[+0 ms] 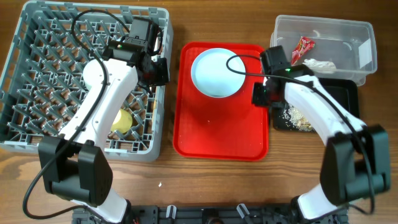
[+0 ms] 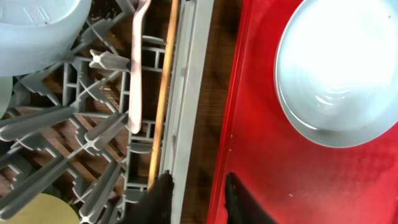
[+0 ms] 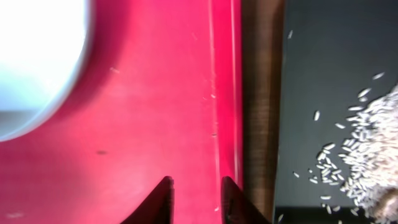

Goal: Sort waste into correct bins and load items into the dishwasher rack

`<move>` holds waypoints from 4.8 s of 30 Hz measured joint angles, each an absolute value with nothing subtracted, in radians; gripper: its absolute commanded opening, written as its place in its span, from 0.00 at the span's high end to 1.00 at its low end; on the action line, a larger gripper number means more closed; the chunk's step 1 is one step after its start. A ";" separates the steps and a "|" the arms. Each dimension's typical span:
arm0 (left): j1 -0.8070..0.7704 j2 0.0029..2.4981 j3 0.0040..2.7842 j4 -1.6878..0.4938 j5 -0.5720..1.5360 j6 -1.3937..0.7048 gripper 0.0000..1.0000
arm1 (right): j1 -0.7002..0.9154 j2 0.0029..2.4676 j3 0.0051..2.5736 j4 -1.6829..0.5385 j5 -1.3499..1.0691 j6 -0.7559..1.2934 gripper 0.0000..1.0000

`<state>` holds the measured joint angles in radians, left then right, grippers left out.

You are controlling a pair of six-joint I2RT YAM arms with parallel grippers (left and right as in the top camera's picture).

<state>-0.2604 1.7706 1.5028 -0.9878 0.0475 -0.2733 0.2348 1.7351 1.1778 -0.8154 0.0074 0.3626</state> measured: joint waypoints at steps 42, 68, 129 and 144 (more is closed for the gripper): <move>-0.728 2.070 1.686 -0.598 -0.044 -0.137 0.18 | -0.366 1.377 1.235 -1.040 -0.165 0.346 0.08; -0.810 2.259 1.691 -0.627 -0.214 -0.086 0.65 | -0.366 1.384 1.235 -1.042 -0.173 0.346 0.09; -0.774 2.078 1.690 -0.641 -0.316 -0.296 0.36 | -0.366 1.384 1.235 -1.059 -0.176 0.346 0.08; -0.773 2.215 1.690 -0.598 -0.300 -0.336 0.40 | -0.366 1.384 1.235 -1.059 -0.176 0.346 0.08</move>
